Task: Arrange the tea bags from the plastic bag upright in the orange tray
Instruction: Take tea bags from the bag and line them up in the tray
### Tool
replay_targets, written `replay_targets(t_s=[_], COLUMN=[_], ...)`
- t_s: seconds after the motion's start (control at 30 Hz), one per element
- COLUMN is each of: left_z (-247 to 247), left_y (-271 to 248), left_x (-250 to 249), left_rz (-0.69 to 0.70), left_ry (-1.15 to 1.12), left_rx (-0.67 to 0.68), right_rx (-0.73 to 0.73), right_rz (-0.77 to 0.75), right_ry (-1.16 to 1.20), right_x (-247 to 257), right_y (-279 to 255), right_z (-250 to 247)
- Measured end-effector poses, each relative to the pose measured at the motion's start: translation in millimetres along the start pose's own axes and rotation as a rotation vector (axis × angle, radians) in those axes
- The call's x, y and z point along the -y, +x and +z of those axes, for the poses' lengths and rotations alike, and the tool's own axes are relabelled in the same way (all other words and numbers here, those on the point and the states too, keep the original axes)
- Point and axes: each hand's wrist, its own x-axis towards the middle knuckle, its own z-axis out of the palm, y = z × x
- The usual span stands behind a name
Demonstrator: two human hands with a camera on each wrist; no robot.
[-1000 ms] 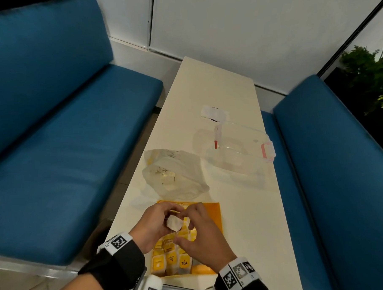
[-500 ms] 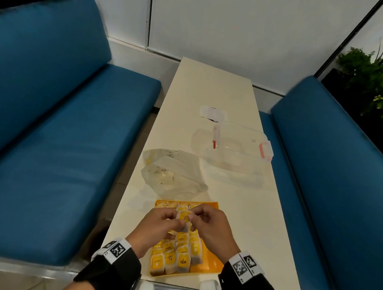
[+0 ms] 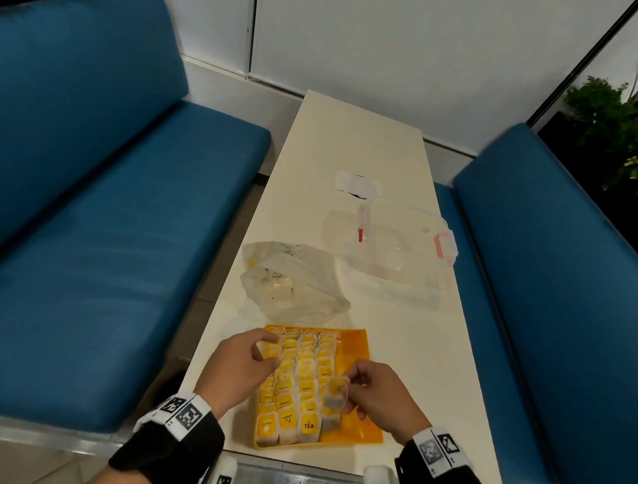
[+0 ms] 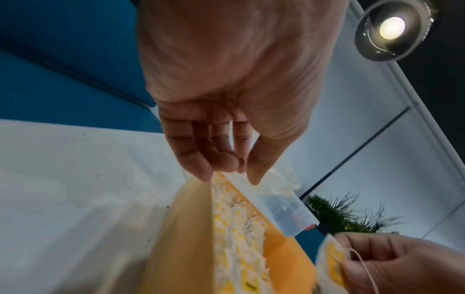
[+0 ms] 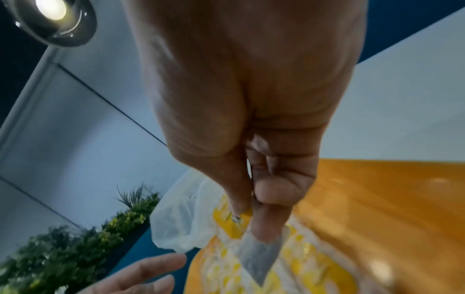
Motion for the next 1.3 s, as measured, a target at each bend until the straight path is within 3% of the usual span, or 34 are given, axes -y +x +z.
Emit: replay_targets(t_s=[0.2, 0.4, 1.3], left_z=[6.4, 7.1, 5.2], left_y=[-4.4, -2.5, -3.8], left_x=[18.2, 16.3, 15.7], left_rz=[-0.071, -0.113, -0.112], left_ry=[-0.033, -0.092, -0.105], left_rx=[0.033, 0.079, 0.107], right_rx=[0.047, 0.113, -0.005], right_rz=[0.100, 0.103, 0.222], right_ry=[-0.409, -0.549, -0.369], right_x=[-22.6, -29.6, -34.7], right_y=[5.5, 15.8, 25.5], right_z=[17.4, 29.7, 45.4])
